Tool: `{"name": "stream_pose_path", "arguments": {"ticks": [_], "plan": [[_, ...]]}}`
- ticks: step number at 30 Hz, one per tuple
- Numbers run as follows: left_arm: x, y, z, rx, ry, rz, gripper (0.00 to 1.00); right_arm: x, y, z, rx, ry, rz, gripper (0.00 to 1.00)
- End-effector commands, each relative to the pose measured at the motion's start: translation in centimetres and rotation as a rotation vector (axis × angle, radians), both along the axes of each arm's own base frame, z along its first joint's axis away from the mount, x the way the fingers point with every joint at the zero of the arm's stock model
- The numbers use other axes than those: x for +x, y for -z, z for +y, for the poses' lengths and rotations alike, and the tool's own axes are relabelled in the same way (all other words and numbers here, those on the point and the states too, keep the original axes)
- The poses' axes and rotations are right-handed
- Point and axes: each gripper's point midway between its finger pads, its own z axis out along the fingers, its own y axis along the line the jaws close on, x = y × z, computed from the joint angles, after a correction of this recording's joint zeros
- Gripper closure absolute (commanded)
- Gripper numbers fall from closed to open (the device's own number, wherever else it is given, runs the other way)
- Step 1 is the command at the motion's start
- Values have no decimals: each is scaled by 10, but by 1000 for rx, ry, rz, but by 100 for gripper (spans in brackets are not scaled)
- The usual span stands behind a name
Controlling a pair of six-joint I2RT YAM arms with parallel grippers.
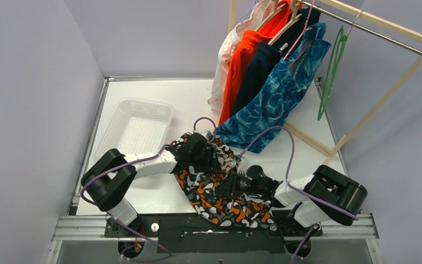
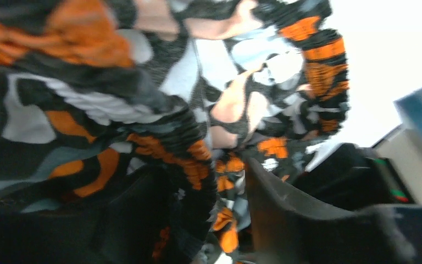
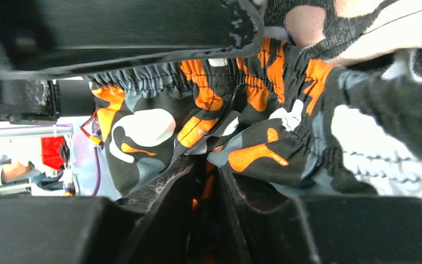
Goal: Remove the shorts from the hanger
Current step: Pick up the shorts at the center of the board.
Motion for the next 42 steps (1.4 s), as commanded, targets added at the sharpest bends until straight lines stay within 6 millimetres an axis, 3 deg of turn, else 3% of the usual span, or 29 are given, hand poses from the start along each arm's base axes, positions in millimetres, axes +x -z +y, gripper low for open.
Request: {"name": "stream_pose_path", "arguments": {"ticks": [1,4,7,11,13,16,20,23,27,33,42], "plan": [[4,15,12,120,92,-57,57,21,-21,-1,13,123,-58,74],[-4,25,24,185,149,-44,71,36,-18,-29,-114,278,-70,62],[-10,28,25,176,168,-29,73,52,-23,-67,-203,488,-84,43],[-13,26,19,131,164,-19,74,64,-29,-117,-259,739,-68,33],[-13,24,15,109,154,-14,74,70,-34,-125,-234,780,-66,33],[-10,20,10,91,149,-19,73,86,-41,-125,-177,803,-30,34],[-6,14,10,93,143,-37,70,109,-49,-114,-128,818,-22,44],[-5,8,10,79,125,-49,56,125,-47,-103,-166,787,-32,63],[-1,-6,3,23,123,-76,48,138,-38,-81,-202,690,-2,93],[2,-24,-16,-98,134,-95,31,128,-34,-45,-124,537,2,95],[-13,-33,-44,-296,202,-40,25,102,-22,-37,-39,458,37,94]]}}
